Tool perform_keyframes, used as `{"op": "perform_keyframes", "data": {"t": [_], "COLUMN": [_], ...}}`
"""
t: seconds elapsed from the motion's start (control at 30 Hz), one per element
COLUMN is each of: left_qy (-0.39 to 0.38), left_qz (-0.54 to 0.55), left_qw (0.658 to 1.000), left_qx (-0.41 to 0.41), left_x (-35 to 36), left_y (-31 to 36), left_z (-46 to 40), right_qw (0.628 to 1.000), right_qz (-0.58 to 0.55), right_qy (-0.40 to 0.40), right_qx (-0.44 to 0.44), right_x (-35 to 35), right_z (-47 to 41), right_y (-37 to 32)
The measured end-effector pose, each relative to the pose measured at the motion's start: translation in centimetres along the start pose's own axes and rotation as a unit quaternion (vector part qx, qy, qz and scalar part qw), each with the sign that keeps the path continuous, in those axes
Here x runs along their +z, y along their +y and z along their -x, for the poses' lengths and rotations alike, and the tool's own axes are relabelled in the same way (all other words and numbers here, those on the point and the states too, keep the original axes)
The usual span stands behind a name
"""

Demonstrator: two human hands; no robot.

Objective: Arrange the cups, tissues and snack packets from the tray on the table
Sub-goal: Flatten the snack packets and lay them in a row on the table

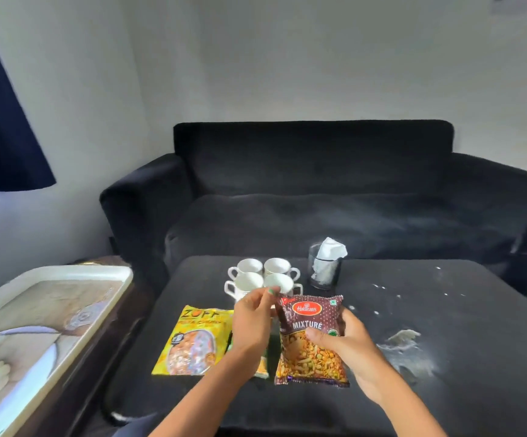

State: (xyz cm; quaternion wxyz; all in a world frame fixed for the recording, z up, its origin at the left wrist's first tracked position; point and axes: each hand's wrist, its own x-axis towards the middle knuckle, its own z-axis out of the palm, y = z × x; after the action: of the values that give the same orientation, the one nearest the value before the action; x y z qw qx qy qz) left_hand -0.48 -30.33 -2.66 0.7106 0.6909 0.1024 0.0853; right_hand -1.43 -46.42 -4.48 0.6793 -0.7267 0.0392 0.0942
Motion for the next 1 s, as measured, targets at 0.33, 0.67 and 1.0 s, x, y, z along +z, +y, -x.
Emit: {"op": "perform_keyframes", "data": {"t": [0.33, 0.67, 1.0], "left_qy": [-0.107, -0.139, -0.160], "left_qz": [-0.166, -0.458, -0.623], "left_qw": [0.979, 0.866, 0.756], "left_qx": [0.042, 0.146, 0.118], "left_x": [4.1, 0.7, -3.7], "left_y": [-2.2, -5.0, -7.2], "left_z": [-1.3, -1.6, -1.5], "right_qw": [0.984, 0.971, 0.941], "right_qz": [-0.021, 0.110, 0.326], "right_qy": [0.120, 0.204, 0.056], "right_qx": [0.128, 0.067, 0.067], "right_x": [-3.4, -2.1, -0.9], "right_z": [-2.6, -2.9, -2.6], "right_y": [4.2, 4.2, 5.0]}}
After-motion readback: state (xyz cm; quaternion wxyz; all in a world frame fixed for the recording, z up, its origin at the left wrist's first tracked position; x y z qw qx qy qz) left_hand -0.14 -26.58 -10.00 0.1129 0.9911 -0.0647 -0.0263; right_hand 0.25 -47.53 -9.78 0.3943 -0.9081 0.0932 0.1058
